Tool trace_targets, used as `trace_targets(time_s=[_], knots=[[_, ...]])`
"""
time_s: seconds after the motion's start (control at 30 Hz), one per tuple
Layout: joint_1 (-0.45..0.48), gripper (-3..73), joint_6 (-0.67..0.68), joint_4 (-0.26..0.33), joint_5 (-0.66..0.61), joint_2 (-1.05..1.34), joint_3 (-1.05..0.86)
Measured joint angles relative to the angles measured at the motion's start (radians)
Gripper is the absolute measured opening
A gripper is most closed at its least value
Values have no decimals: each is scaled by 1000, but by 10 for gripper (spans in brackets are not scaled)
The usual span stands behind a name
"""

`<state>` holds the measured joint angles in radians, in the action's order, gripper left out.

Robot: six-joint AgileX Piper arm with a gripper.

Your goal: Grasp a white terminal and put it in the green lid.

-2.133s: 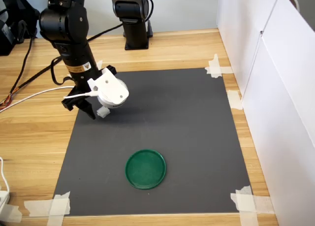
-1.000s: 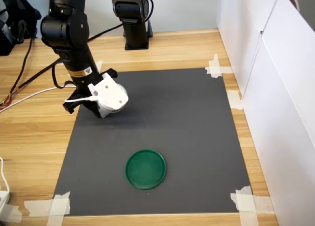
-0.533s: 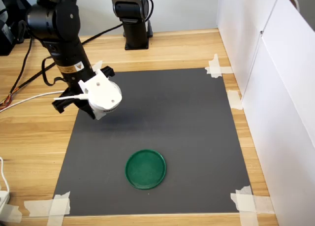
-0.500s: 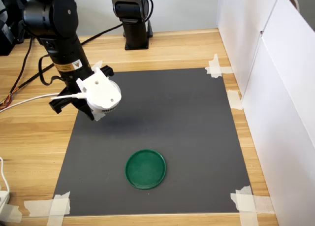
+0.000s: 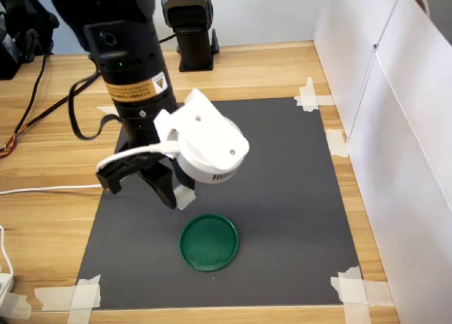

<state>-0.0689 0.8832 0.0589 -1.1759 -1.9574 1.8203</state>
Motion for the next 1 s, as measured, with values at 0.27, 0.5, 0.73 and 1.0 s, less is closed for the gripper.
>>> trace_targets(time_s=[0.27,0.5,0.73,1.0], knots=[[-22,300,-98,-17,15,-127,18],[-22,300,-103,-26,37,-187,18],[-22,300,-45,-27,54,-204,18],[-22,459,-8,-4,57,-214,18]])
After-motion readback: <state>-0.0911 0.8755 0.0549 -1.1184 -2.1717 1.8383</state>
